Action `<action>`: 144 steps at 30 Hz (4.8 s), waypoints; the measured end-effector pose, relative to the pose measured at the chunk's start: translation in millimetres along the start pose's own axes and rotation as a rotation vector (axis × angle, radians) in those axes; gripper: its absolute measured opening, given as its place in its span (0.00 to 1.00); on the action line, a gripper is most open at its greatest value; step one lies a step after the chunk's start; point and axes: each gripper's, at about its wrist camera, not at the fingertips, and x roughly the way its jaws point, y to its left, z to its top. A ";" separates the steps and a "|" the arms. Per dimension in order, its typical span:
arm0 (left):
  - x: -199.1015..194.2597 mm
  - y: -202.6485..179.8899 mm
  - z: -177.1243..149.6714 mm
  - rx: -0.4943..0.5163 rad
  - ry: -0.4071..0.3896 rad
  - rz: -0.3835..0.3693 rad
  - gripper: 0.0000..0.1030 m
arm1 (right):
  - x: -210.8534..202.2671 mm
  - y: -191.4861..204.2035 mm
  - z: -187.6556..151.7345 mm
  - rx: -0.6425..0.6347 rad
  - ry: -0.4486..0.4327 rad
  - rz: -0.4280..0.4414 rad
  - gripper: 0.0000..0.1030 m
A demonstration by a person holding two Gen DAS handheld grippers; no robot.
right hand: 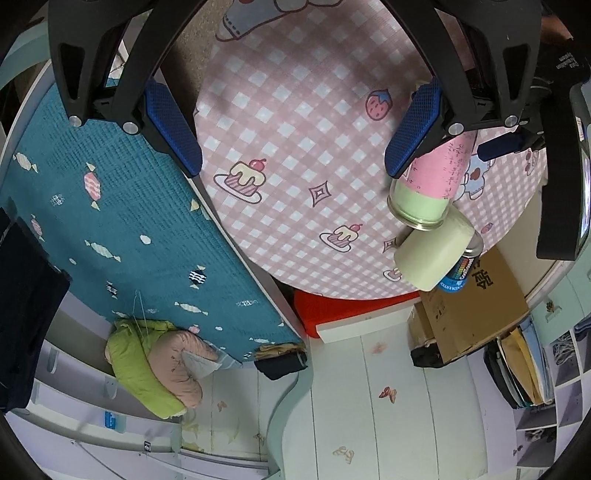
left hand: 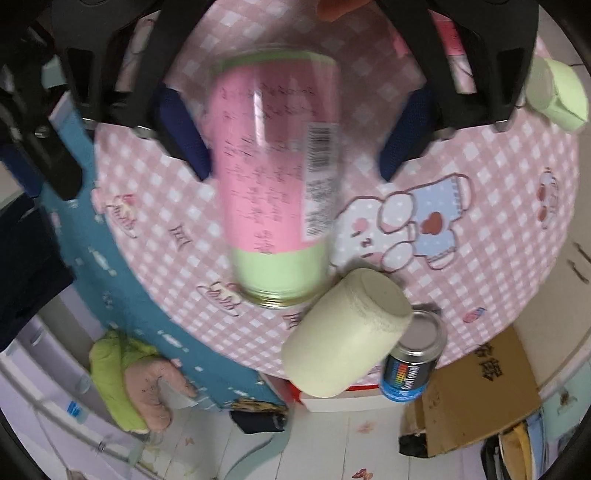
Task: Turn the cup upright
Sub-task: 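Lift the pink-and-green canister with the left gripper and rotate it upright, then grasp the canister with the right gripper and lower it upright onto the table, then open the right gripper and withdraw it from the upright canister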
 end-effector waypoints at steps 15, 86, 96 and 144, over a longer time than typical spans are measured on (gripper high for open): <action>-40.7 4.3 -31.6 -0.057 -0.029 0.039 0.68 | -20.0 23.1 -1.0 -0.059 -0.017 0.038 0.93; -105.2 134.3 -20.4 -0.136 -0.211 0.192 0.86 | 36.5 130.7 -3.2 -0.130 0.208 0.237 0.67; -126.8 129.2 -25.1 -0.141 -0.249 0.190 0.86 | 1.6 133.0 4.6 -0.179 0.087 0.192 0.66; -187.6 109.1 -50.0 -0.097 -0.336 0.196 0.87 | -59.7 148.7 -22.8 -0.255 -0.020 0.175 0.74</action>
